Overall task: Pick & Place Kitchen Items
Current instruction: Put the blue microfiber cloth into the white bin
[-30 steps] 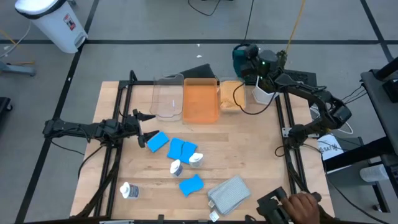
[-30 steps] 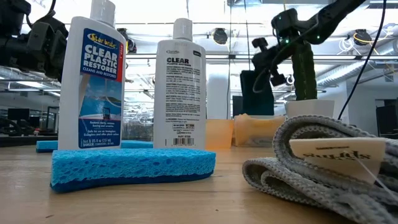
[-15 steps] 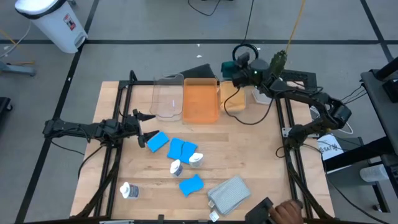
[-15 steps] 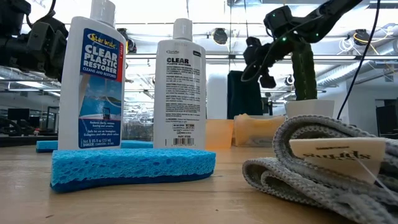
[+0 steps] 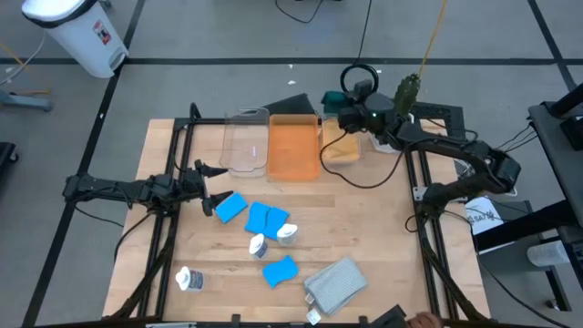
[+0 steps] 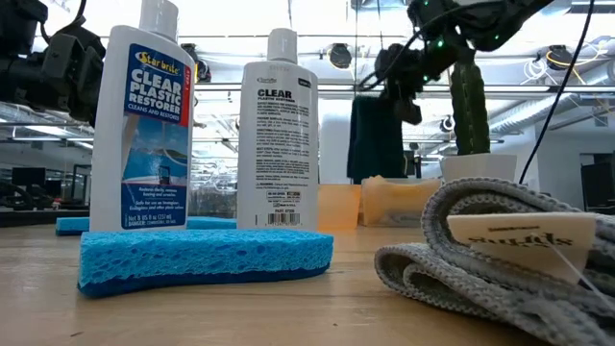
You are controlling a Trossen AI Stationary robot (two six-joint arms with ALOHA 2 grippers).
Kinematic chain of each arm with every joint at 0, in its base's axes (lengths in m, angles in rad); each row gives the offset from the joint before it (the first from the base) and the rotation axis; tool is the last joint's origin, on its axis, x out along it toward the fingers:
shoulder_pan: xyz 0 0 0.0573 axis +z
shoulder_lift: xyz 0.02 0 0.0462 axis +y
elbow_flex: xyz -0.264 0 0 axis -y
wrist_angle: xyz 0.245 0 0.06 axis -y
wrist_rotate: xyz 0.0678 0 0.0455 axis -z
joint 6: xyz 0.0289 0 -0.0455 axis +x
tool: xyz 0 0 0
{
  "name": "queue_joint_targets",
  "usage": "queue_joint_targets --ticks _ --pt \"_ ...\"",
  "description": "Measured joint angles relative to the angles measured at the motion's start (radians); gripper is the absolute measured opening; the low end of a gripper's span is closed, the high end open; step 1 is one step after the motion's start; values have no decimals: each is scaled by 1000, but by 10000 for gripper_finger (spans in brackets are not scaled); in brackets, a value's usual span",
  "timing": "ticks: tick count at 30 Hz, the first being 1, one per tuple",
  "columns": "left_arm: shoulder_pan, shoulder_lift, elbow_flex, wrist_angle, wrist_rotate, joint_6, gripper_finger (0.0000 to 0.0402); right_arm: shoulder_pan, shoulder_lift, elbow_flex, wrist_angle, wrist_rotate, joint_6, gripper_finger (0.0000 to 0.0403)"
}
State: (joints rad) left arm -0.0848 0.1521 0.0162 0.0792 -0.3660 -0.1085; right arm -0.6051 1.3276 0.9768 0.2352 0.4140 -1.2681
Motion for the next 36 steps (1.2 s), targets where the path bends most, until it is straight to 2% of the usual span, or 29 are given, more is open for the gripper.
queue_joint_targets --ticks 12,16,19,22,28,31,36 --pt "0 0 0 0 0 0 395 -72 -53 0 36 -62 65 0" --pt "0 0 0 0 0 0 395 -117 -52 0 64 -132 68 0" --pt "0 0 0 0 0 0 395 -153 -36 0 143 -185 57 0" --pt "0 0 0 0 0 0 395 -184 -14 0 198 -193 78 0" --pt "0 0 0 0 0 0 395 -227 46 0 185 -261 116 0" --pt "0 0 0 0 0 0 395 -246 86 0 240 -261 91 0" --pt "0 0 0 0 0 0 395 -266 122 1 461 -259 98 0"
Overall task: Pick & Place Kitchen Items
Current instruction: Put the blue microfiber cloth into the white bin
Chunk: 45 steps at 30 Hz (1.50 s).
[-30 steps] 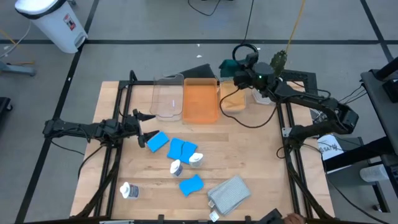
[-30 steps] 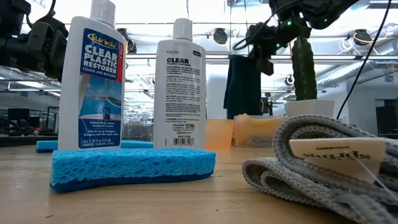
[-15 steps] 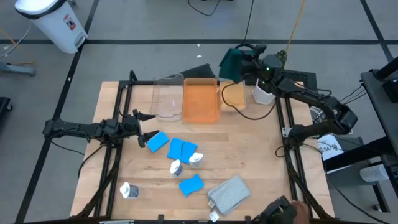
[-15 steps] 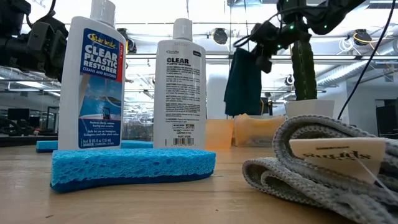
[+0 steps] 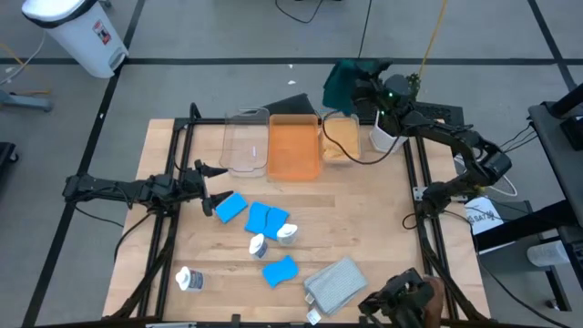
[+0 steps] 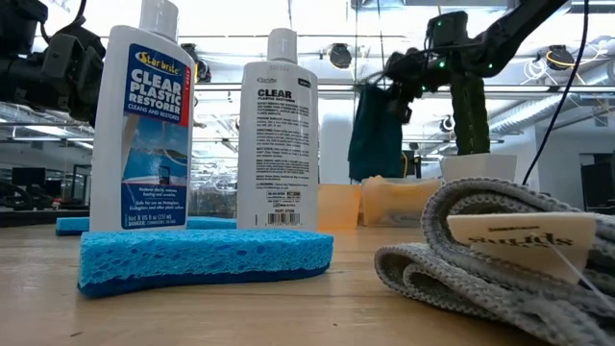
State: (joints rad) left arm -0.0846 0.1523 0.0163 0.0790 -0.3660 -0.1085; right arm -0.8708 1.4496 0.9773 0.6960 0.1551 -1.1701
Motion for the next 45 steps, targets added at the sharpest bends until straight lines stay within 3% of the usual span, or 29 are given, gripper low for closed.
queue_joint_targets --ticks 4,13,21,30,45 --pt "0 0 0 0 0 0 395 -13 11 1 10 -8 35 0" --pt "0 0 0 0 0 0 395 -13 12 1 -301 -24 139 0" --pt "0 0 0 0 0 0 395 73 -91 1 -491 -17 161 0" --pt "0 0 0 0 0 0 395 161 -219 0 -725 85 193 0" --pt "0 0 0 0 0 0 395 293 -331 0 -1076 80 410 0"
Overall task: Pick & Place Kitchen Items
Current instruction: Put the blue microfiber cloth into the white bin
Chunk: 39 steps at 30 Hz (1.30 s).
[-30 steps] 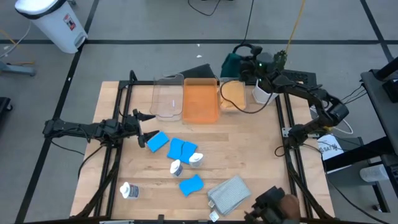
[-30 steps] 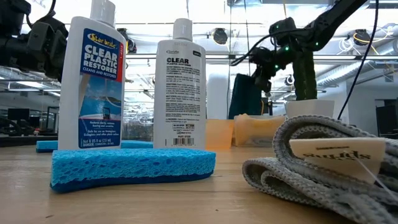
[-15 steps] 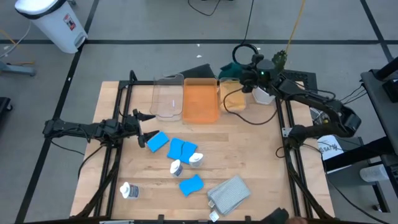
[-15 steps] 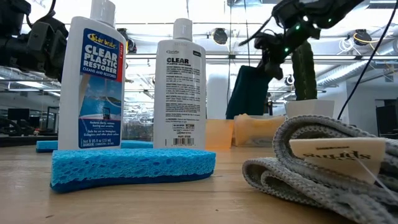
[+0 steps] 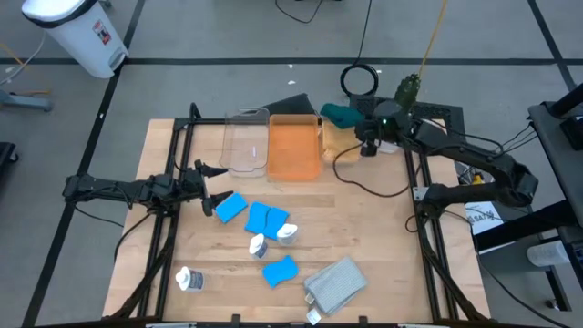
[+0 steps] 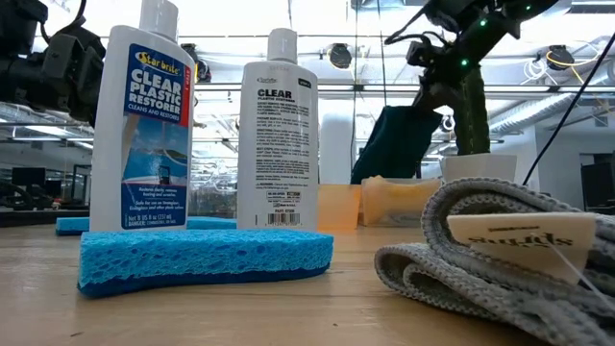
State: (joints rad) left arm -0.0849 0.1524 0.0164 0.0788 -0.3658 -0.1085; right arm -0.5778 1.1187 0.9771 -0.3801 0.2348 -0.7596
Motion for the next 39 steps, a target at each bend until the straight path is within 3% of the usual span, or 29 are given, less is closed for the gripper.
queue_joint_targets --ticks 16,31,39 --pt "0 0 0 0 0 0 395 233 -3 0 -209 -1 238 0" --pt "0 0 0 0 0 0 395 307 -3 0 -379 -4 382 0" --pt "0 0 0 0 0 0 395 304 -2 0 -346 -137 377 0"
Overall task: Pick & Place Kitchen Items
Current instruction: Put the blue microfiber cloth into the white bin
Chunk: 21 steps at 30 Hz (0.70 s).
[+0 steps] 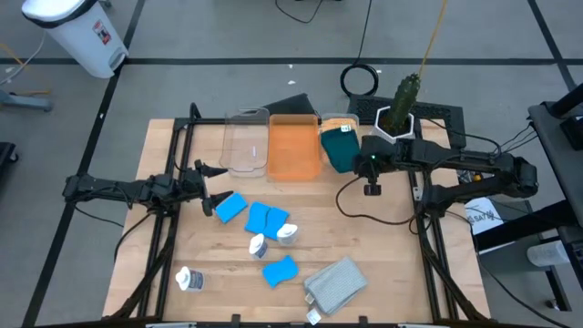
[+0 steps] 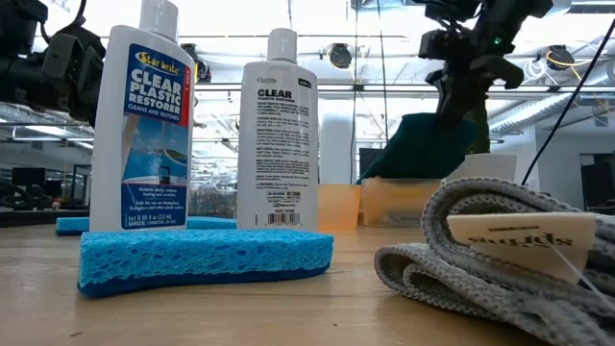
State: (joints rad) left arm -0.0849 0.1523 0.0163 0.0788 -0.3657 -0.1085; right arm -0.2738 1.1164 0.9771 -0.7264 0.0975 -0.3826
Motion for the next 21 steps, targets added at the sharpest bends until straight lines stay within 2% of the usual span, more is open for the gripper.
queue_joint_targets --ticks 7,21 --pt "0 0 0 0 0 0 395 -75 41 0 148 6 -103 0" --pt "0 0 0 0 0 0 395 -306 201 0 440 11 -360 0"
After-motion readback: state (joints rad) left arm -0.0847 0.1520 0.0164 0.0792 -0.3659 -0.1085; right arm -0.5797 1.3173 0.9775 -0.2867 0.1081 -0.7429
